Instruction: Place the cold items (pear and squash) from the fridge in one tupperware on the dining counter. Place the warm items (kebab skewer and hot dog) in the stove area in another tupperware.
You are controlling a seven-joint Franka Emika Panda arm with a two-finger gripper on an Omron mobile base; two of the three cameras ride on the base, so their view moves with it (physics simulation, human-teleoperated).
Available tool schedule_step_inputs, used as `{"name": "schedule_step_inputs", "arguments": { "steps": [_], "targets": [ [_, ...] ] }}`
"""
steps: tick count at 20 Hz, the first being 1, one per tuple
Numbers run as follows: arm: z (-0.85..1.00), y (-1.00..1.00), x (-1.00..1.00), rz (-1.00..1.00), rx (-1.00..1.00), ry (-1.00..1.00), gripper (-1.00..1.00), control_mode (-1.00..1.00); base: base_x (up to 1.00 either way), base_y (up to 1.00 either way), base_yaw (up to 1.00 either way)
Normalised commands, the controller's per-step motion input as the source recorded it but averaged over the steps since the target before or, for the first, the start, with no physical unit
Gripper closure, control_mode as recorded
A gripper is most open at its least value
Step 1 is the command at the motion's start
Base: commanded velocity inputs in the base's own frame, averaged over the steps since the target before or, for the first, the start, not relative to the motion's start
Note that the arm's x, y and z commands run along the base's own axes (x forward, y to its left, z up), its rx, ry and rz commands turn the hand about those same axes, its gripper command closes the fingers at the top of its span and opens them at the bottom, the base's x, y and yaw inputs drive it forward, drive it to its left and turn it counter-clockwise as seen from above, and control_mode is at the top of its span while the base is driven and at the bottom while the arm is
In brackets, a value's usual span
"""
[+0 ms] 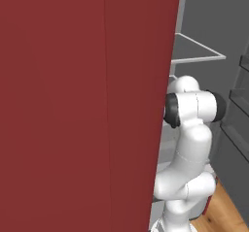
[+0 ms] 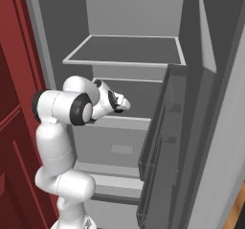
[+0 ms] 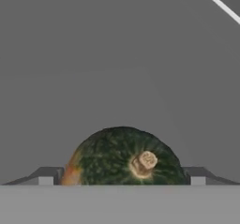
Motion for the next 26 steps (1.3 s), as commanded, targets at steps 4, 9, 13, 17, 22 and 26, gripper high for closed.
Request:
{"name": "schedule_step_inputs", "arguments": {
  "steps": [4, 9, 13, 17, 22, 26],
  "targets": [
    [-0.76, -0.74, 0.04, -0.14, 0.14, 0.11, 1.00, -1.00, 0.00, 0.00, 0.00],
    [-0.61, -0.92, -0.35, -0.21, 0.29, 0.04, 1.00, -1.00, 0.00, 0.00, 0.00],
    [-0.04, -0.52, -0.86, -0.11, 0.37, -0.14, 1.00, -1.00, 0.00, 0.00, 0.00],
    [0.32, -0.04, -1.00, 0.05, 0.17, -0.30, 1.00, -1.00, 0.00, 0.00, 0.00],
    [0.86, 0.00, -1.00, 0.14, 0.01, -0.09, 1.00, -1.00, 0.00, 0.00, 0.00],
    [0.94, 0.00, -1.00, 0.09, 0.02, 0.00, 1.00, -1.00, 0.00, 0.00, 0.00]
  ]
}}
